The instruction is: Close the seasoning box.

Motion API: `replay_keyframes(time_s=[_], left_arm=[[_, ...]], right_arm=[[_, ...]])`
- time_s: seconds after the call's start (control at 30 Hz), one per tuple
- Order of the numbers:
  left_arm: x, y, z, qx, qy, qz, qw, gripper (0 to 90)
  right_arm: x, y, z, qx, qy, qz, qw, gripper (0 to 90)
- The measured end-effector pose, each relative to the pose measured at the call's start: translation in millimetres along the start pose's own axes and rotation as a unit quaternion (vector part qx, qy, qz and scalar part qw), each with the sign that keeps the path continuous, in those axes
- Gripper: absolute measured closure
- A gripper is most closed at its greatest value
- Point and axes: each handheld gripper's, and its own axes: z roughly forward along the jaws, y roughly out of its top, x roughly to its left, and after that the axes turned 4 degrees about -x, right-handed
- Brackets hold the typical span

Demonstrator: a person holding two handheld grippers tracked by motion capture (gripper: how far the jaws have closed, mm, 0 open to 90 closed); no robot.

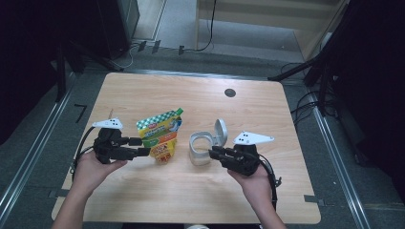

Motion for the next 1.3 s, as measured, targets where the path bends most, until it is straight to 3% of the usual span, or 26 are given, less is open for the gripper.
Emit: replay_keyframes(time_s=[0.27, 0.73, 1.0, 1.3], left_arm=[[-1.2, -2.1, -6.5, 0.004, 0.001, -0.001, 1.0000, 38.8], [5.3, -6.6, -12.4, 0.002, 0.010, -0.010, 0.9999, 38.0], [6.1, -6.9, -12.6, 0.000, 0.011, -0.010, 0.9999, 37.5], [6.2, -8.5, -13.2, -0.001, 0.012, -0.012, 0.9999, 37.4]], right_arm=[[-2.0, 10.6, -11.6, 0.001, 0.002, -0.005, 1.0000, 90.0], [-19.7, 19.4, -36.7, 0.005, -0.002, 0.004, 1.0000, 90.0], [-36.1, 17.4, -48.8, -0.003, -0.026, 0.021, 0.9994, 90.0], [-51.6, 12.3, -35.4, 0.001, -0.057, 0.030, 0.9979, 90.0]])
